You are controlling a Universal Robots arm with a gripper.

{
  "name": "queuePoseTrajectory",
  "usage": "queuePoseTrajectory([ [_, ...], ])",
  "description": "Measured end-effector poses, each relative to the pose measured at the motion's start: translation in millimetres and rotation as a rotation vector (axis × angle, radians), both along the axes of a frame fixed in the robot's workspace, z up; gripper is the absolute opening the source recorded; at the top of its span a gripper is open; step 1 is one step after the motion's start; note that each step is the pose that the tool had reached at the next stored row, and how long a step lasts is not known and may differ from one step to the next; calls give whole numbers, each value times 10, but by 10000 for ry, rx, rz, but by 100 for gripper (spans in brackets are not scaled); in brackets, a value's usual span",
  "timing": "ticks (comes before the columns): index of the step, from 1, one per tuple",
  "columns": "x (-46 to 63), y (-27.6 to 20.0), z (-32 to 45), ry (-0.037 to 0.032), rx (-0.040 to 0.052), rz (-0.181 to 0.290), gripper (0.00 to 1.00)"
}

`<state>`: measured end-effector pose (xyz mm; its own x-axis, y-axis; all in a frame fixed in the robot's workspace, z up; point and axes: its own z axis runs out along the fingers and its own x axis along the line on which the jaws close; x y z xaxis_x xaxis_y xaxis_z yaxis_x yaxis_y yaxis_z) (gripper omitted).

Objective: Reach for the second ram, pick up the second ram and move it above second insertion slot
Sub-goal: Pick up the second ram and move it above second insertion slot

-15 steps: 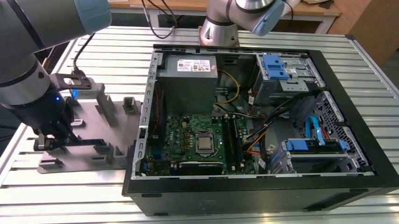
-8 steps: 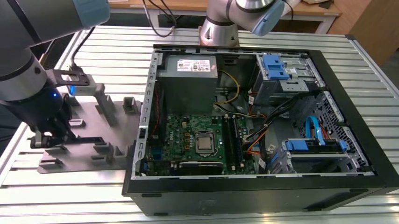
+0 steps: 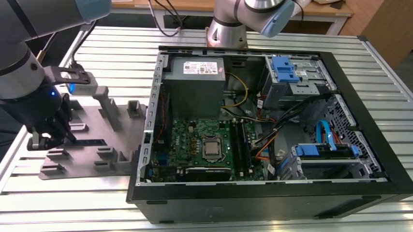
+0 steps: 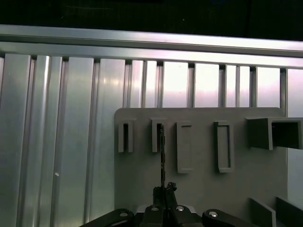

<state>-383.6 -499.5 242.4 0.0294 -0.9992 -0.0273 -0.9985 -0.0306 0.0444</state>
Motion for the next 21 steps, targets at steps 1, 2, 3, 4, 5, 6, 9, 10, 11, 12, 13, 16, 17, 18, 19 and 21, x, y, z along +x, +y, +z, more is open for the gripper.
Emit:
queuePoseTrajectory([
  [1,0,0,12,0,0,0,9],
  [2,0,0,24,0,0,0,9],
  [3,0,0,36,0,0,0,9],
  [4,0,0,46,-1,0,0,9],
  [5,0,0,56,0,0,0,9],
  [6,0,0,66,-1,0,0,9],
  [9,0,0,93,-1,1,0,9],
  [10,0,0,103,0,0,0,9],
  [11,0,0,113,-1,1,0,9],
  [12,0,0,124,0,0,0,9],
  [13,0,0,133,0,1,0,9],
  [16,0,0,160,0,0,0,9],
  [17,0,0,167,0,0,0,9],
  [18,0,0,175,0,0,0,9],
  [19,0,0,182,-1,0,0,9],
  [21,0,0,197,0,0,0,9],
])
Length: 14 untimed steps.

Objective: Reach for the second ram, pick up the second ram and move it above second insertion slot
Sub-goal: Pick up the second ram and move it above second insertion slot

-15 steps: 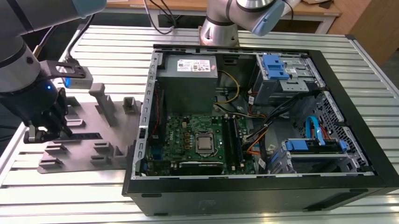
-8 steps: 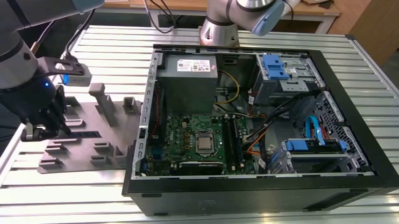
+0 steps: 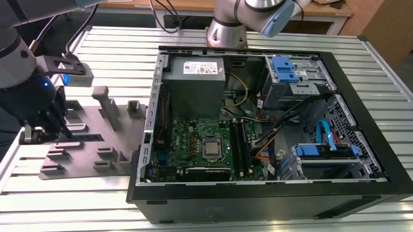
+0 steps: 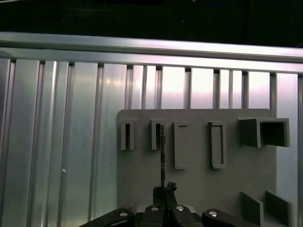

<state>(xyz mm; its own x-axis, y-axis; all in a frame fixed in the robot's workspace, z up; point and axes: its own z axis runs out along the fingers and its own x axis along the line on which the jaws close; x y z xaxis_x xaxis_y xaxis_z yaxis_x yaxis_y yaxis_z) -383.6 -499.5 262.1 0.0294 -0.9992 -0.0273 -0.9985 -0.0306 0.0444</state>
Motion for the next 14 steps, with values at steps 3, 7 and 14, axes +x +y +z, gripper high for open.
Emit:
queuePoseTrajectory([
  [3,0,0,28,0,0,0,9],
  [7,0,0,74,1,-1,0,9],
  [14,0,0,172,-1,0,0,9],
])
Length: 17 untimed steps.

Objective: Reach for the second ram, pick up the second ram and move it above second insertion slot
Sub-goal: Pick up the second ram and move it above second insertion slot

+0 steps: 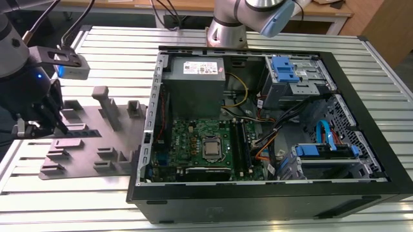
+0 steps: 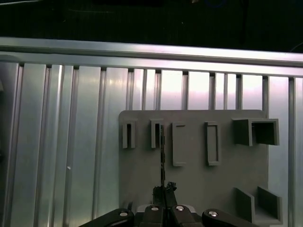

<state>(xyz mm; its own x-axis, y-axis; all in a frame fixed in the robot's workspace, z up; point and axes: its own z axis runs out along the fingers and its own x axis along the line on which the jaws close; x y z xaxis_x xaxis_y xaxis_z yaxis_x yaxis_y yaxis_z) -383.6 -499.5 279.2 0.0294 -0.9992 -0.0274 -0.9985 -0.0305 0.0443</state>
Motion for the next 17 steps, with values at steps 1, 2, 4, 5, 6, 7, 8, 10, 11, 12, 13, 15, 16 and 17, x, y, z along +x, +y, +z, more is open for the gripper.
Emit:
queuePoseTrajectory([
  [1,0,0,12,0,-1,0,9],
  [2,0,0,24,0,0,0,9],
  [4,0,0,48,1,0,0,9],
  [5,0,0,60,0,0,0,9],
  [6,0,0,74,0,-1,0,9],
  [7,0,0,86,1,-1,0,9],
  [8,0,0,99,1,-1,0,9],
  [10,0,0,121,0,0,0,9],
  [11,0,0,133,0,0,0,9],
  [12,0,0,147,1,0,0,9],
  [13,0,0,161,1,-1,0,9],
  [15,0,0,194,1,-1,0,9],
  [16,0,0,213,0,0,0,9],
  [17,0,0,235,0,-1,0,9],
])
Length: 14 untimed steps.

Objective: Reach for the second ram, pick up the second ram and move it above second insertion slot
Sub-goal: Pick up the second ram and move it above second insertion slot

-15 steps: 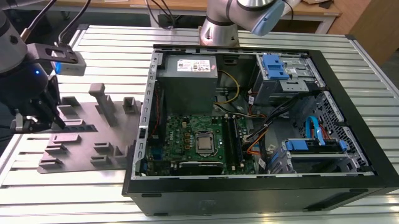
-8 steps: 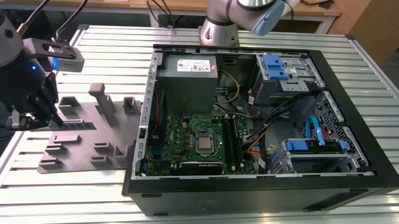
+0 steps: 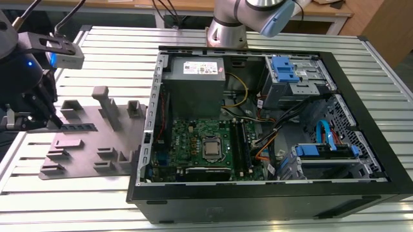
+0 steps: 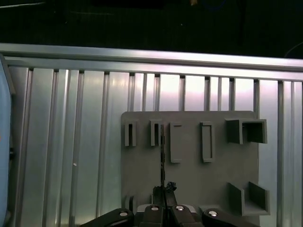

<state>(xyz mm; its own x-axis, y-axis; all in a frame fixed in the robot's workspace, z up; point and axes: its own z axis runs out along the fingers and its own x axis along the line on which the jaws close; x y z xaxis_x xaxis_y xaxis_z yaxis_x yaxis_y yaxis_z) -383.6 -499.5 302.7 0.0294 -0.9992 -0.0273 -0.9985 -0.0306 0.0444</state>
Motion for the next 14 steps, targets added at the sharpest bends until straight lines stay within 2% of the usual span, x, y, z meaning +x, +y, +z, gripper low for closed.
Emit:
queuePoseTrajectory([
  [6,0,0,157,-1,2,0,9],
  [14,0,0,413,-1,32,0,9],
])
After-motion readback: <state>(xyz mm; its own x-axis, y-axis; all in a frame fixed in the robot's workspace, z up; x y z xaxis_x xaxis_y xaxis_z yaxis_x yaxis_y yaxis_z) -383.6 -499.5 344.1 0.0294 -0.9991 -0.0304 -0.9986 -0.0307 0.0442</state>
